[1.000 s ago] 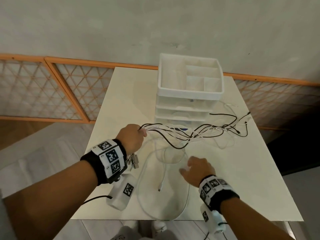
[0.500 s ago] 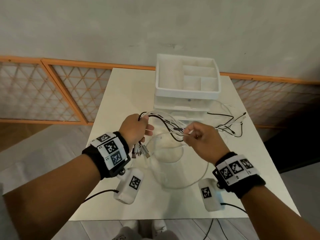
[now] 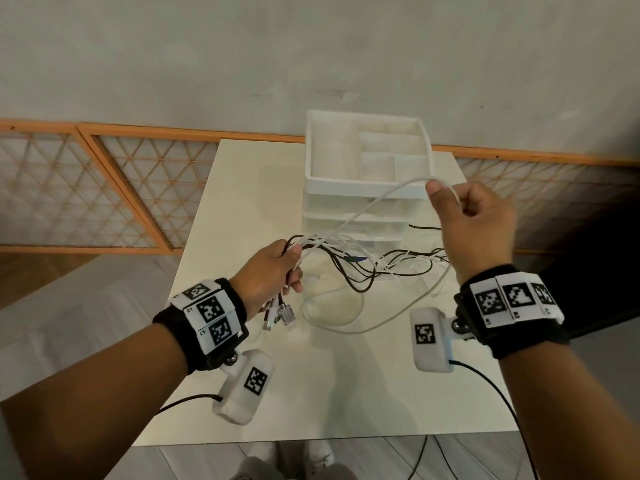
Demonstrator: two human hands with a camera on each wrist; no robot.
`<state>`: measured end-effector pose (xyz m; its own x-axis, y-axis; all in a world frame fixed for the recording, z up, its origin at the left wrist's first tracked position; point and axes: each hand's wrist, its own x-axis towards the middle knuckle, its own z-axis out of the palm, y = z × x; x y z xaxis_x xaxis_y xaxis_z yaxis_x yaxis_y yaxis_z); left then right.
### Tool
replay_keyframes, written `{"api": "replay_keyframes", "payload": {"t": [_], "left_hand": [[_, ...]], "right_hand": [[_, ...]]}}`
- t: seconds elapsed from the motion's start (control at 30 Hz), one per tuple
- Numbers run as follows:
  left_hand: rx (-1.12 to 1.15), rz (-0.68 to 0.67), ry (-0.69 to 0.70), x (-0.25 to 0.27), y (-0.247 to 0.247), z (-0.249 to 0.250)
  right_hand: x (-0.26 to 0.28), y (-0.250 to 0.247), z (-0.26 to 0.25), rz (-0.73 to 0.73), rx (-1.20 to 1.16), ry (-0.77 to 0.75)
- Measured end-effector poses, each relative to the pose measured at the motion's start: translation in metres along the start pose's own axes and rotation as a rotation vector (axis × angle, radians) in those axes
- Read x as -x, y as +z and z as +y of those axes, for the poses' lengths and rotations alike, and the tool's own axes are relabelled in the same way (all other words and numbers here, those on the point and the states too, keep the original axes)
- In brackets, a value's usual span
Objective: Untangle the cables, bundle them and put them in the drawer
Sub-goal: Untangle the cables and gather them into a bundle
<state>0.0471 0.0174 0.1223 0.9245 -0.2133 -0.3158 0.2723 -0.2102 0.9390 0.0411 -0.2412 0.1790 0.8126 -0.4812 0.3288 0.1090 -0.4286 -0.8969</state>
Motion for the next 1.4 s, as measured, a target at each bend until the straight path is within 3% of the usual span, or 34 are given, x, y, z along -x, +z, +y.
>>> {"api": "replay_keyframes", "payload": {"t": [0.07, 0.13, 0.23, 0.33, 0.4, 0.53, 0.6, 0.67, 0.8, 0.87, 1.03, 1.2, 1.3, 1.4], "left_hand": [[0.076, 0.039, 0.015, -0.001, -0.006, 0.004], [0.158, 0.069, 0.043, -0.001, -0.01, 0.014], [0.19, 0.099, 0.097, 0.001, -0.017, 0.029], [0.192, 0.107, 0.119, 0.002, -0.022, 0.037], [0.117, 0.111, 0.104, 0.001, -0.023, 0.034], [-0.085, 0.105, 0.028, -0.005, -0.024, 0.016], [-0.162, 0.09, -0.011, -0.006, -0.024, 0.006], [-0.211, 0.089, -0.038, -0.005, -0.024, 0.002], [-0.096, 0.165, -0.052, -0.004, -0.026, 0.001], [-0.058, 0.179, -0.046, -0.004, -0.025, 0.004], [-0.242, 0.205, -0.054, -0.008, -0.024, 0.003], [-0.17, 0.245, -0.117, -0.014, -0.022, 0.001], [-0.159, 0.279, -0.103, -0.016, -0.024, 0.002], [-0.133, 0.286, -0.086, -0.015, -0.027, 0.007]], "right_hand": [[-0.001, -0.002, 0.029, -0.112, 0.262, 0.066], [0.007, -0.002, 0.065, -0.326, 0.645, 0.159], [0.028, -0.008, 0.131, -0.573, 0.995, 0.393], [0.04, -0.02, 0.173, -0.605, 0.999, 0.65], [0.028, -0.022, 0.174, -0.518, 0.722, 0.732], [-0.008, -0.022, 0.1, -0.104, 0.074, 0.468], [-0.017, -0.024, 0.054, -0.001, -0.114, 0.265], [-0.024, -0.025, 0.024, 0.03, -0.248, 0.181], [-0.019, -0.018, 0.02, -0.062, -0.122, 0.238], [-0.007, -0.014, 0.021, -0.078, -0.04, 0.119], [-0.008, -0.014, -0.012, -0.041, -0.075, -0.208], [-0.011, -0.016, -0.025, -0.099, 0.045, -0.426], [-0.023, -0.018, -0.017, -0.082, 0.02, -0.375], [-0.041, -0.025, -0.004, -0.108, 0.068, -0.192]]}}
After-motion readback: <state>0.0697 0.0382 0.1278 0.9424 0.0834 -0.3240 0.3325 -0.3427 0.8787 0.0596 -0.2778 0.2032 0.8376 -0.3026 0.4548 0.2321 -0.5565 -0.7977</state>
